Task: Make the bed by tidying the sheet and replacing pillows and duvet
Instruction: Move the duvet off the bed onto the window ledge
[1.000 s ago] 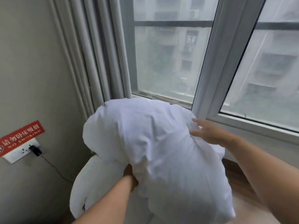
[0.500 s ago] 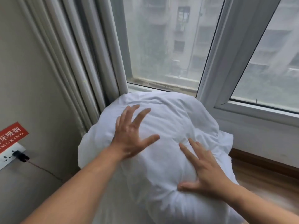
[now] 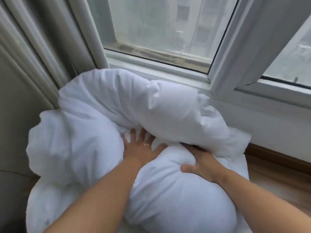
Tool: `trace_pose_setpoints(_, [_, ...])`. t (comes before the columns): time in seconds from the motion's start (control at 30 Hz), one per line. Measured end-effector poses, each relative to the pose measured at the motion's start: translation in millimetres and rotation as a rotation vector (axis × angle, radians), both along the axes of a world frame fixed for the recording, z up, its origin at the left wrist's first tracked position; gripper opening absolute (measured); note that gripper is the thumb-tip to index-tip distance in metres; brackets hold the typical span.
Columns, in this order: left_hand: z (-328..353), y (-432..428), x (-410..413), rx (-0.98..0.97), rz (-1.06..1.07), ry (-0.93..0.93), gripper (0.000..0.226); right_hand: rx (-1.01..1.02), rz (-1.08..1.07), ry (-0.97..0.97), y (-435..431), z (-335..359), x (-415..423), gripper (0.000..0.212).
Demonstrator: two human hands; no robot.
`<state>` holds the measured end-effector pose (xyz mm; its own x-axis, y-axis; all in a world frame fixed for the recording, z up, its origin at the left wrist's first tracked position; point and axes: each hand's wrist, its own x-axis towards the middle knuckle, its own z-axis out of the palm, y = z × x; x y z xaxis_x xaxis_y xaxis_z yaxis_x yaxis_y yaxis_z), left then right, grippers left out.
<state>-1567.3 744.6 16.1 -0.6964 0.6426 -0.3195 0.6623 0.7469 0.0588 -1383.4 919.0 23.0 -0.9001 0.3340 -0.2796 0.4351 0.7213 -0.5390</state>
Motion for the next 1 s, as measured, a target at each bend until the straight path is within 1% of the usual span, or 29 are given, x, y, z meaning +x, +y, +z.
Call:
trace_pose_setpoints(0.07, [11, 10, -3, -0.020, -0.019, 0.023, 0.081, -0.046, -0.013, 0.023, 8, -1, -4, 0.122])
trace_pose_setpoints(0.13, [23, 10, -1, 0.039, -0.019, 0.000, 0.081, -0.077, -0.002, 0.054, 11, 3, -2, 0.121])
trace_pose_setpoints(0.17, [31, 2, 4, 0.162, -0.003, -0.016, 0.081, -0.084, 0.004, 0.077, 10, 5, 1, 0.119])
trace_pose_setpoints(0.2, [43, -10, 12, 0.379, 0.030, -0.072, 0.077, -0.092, 0.001, 0.103, 9, 9, 4, 0.119])
trace_pose_setpoints(0.23, [58, -27, 21, 0.650, 0.085, -0.149, 0.069, -0.096, -0.006, 0.124, 7, 15, 7, 0.118])
trace_pose_setpoints(0.27, [70, -51, 35, 0.891, 0.141, -0.154, 0.057, -0.093, -0.005, 0.142, 6, 22, 10, 0.117])
trace_pose_setpoints(0.3, [79, -81, 55, 1.059, 0.216, -0.078, 0.044, -0.070, 0.006, 0.163, 3, 30, 14, 0.113])
trace_pose_setpoints(0.33, [85, -114, 82, 1.136, 0.328, 0.041, 0.034, -0.022, 0.016, 0.192, 0, 39, 17, 0.107])
trace_pose_setpoints(0.37, [80, -145, 111, 1.140, 0.481, 0.142, 0.029, 0.050, 0.017, 0.229, -4, 49, 22, 0.100])
trace_pose_setpoints(0.4, [65, -175, 143, 1.084, 0.674, 0.186, 0.033, 0.132, 0.005, 0.276, -7, 56, 30, 0.093])
trace_pose_setpoints(0.43, [41, -201, 176, 0.986, 0.896, 0.137, 0.044, 0.209, -0.019, 0.333, -12, 64, 41, 0.086])
trace_pose_setpoints(0.47, [13, -219, 209, 0.860, 1.119, -0.036, 0.063, 0.264, -0.046, 0.392, -19, 73, 54, 0.079])
trace_pose_setpoints(0.5, [-11, -229, 241, 0.730, 1.270, -0.299, 0.087, 0.287, -0.064, 0.440, -29, 81, 69, 0.070])
trace_pose_setpoints(0.53, [-34, -230, 274, 0.640, 1.313, -0.565, 0.108, 0.281, -0.064, 0.477, -44, 85, 86, 0.062])
trace_pose_setpoints(0.57, [-52, -224, 302, 0.631, 1.288, -0.781, 0.124, 0.267, -0.045, 0.499, -61, 85, 104, 0.056])
trace_pose_setpoints(0.6, [-67, -212, 325, 0.668, 1.257, -0.953, 0.137, 0.267, -0.007, 0.506, -80, 81, 124, 0.054])
trace_pose_setpoints(0.63, [-76, -197, 343, 0.703, 1.237, -1.080, 0.147, 0.297, 0.052, 0.506, -100, 73, 145, 0.054])
trace_pose_setpoints(0.67, [-90, -184, 357, 0.696, 1.245, -1.104, 0.152, 0.340, 0.123, 0.512, -117, 62, 167, 0.057])
trace_pose_setpoints(0.7, [-97, -176, 366, 0.682, 1.235, -1.048, 0.146, 0.355, 0.190, 0.525, -130, 51, 187, 0.060])
trace_pose_setpoints(0.73, [-101, -167, 368, 0.636, 1.188, -0.998, 0.124, 0.341, 0.245, 0.541, -139, 41, 205, 0.063])
trace_pose_setpoints(0.77, [-104, -156, 364, 0.566, 1.167, -0.953, 0.090, 0.310, 0.282, 0.554, -143, 32, 222, 0.066])
trace_pose_setpoints(0.8, [-103, -144, 359, 0.464, 1.132, -0.909, 0.063, 0.265, 0.293, 0.555, -145, 22, 239, 0.072])
trace_pose_setpoints(0.83, [-95, -140, 359, 0.467, 1.128, -0.862, 0.040, 0.209, 0.265, 0.530, -143, 9, 257, 0.079])
trace_pose_setpoints(0.87, [-86, -140, 364, 0.533, 1.173, -0.865, 0.024, 0.155, 0.202, 0.478, -141, -3, 276, 0.086])
trace_pose_setpoints(0.9, [-68, -139, 371, 0.639, 1.235, -0.870, 0.015, 0.112, 0.098, 0.391, -140, -14, 294, 0.094])
trace_pose_setpoints(0.93, [-49, -135, 376, 0.727, 1.272, -0.866, 0.011, 0.049, 0.002, 0.276, -140, -24, 307, 0.106])
trace_pose_setpoints(0.97, [-30, -128, 379, 0.815, 1.269, -0.871, 0.012, -0.046, -0.075, 0.150, -142, -27, 315, 0.119])
trace_pose_setpoints(1.0, [-17, -119, 383, 0.905, 1.263, -0.905, 0.014, -0.183, -0.118, 0.063, -146, -30, 315, 0.129])
